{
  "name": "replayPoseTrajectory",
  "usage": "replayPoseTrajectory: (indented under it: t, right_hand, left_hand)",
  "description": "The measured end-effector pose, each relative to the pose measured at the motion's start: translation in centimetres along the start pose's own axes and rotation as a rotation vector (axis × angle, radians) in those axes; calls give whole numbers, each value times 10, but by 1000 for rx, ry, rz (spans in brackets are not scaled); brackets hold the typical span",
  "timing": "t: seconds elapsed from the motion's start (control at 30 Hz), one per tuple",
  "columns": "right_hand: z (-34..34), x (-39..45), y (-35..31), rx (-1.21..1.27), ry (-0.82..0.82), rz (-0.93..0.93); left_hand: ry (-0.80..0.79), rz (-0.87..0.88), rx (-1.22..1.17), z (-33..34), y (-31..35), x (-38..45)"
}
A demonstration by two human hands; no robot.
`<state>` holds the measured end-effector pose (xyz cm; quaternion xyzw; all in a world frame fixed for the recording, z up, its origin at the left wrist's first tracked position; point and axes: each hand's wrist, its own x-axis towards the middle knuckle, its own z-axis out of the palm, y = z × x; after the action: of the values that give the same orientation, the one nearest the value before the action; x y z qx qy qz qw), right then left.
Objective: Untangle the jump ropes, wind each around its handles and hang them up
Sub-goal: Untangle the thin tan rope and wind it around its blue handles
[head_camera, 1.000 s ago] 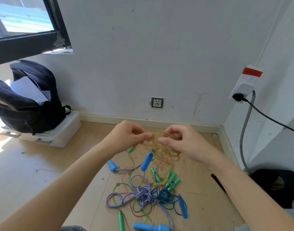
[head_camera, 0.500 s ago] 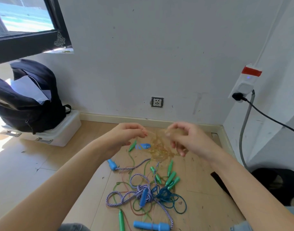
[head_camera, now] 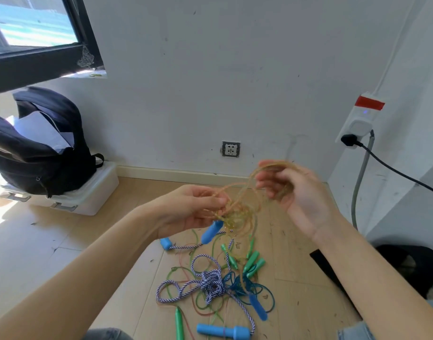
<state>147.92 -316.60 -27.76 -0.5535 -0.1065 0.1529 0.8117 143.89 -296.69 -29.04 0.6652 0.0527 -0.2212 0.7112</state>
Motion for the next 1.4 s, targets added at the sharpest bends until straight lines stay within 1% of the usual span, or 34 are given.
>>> replayPoseTrajectory:
  t: [0.07,0.13,0.17,0.23,0.27,0.3,0.33,0.4,0.47,0.5,0.6,0.67,0.7,0.73,0.83,0.87,0.9,0.93,1.0,1.03,1.07,1.1,1.13,1.17,1.2,1.27,1.3,1.4]
  right_hand:
    - [-5,1,-3,89,16,-27]
    - [-5,-1,-2,12,-74,29]
    - [-4,-3,-1,-103,-145,79]
    - [-2,-7,2,-499,-288,189]
    - [0,-8,5,-701,-331,234]
    - [3,-9,9,-839,-347,244]
    - [7,-9,13,-915,-329,198]
    - [13,-9,15,-958,-273,22]
    - [14,-7,14,-843,-203,-100]
    - [13,-5,13,-740,-131,-129]
    - [9,-2,12,-488,129,-146]
    - [7,-2,13,-379,215,-137]
    - [6,-2,12,-326,248,-138]
    - [4,-1,12,-272,286,-147]
    - [0,0,12,-205,375,-184]
    - [-1,1,12,-236,363,-199]
    - [-1,1,11,-303,327,-195]
    - [-1,2,9,-432,260,-160]
    - [-3,0,9,-859,94,-22]
    - [-3,-2,10,-1083,51,48]
    - [-3,-5,12,-1263,44,54]
    - [0,-7,14,-1338,44,-36]
    - [5,-9,14,-1295,7,-177]
    - [13,-11,14,-1231,-67,-308]
    - [21,-12,14,-1224,-157,-373]
    - [30,-13,20,-1293,-280,-367]
    - [30,-13,21,-1322,-302,-348]
    - [24,-10,25,-1386,-333,-373]
  left_hand:
    - [11,-23,-64,-9,4,-2]
    - [66,-26,-168,-15,4,-3]
    - [100,-27,-216,-16,4,-3]
    - [146,-23,-253,-16,3,-2]
    - [160,-10,-238,-13,2,-2]
    - [171,6,-210,-10,1,0]
    - [186,20,-174,-6,-1,1]
    - [237,47,-57,1,-6,5]
    - [298,58,91,1,-10,8]
    - [314,52,123,-1,-10,9]
    - [330,11,59,-7,-7,11]
    - [345,-21,43,-9,-6,11]
    - [327,-37,47,-10,-7,10]
    - [276,-53,49,-12,-7,9]
    - [-1,-128,93,-15,-6,2]
    - [-60,-150,141,-14,-6,0]
    - [-77,-168,204,-13,-7,-1]
    - [-51,-184,271,-11,-9,-1]
    - [90,-200,381,-12,-13,-1]
    - [173,-203,416,-14,-14,-1]
    - [251,-199,447,-16,-15,0]
    - [312,-190,493,-18,-16,1]
    - [342,-180,545,-19,-16,3]
    - [338,-167,575,-17,-16,3]
    - [312,-154,577,-12,-15,4]
    - [244,-118,553,-4,-13,5]
    - [215,-99,541,-1,-12,5]
    - [145,-74,448,-1,-9,4]
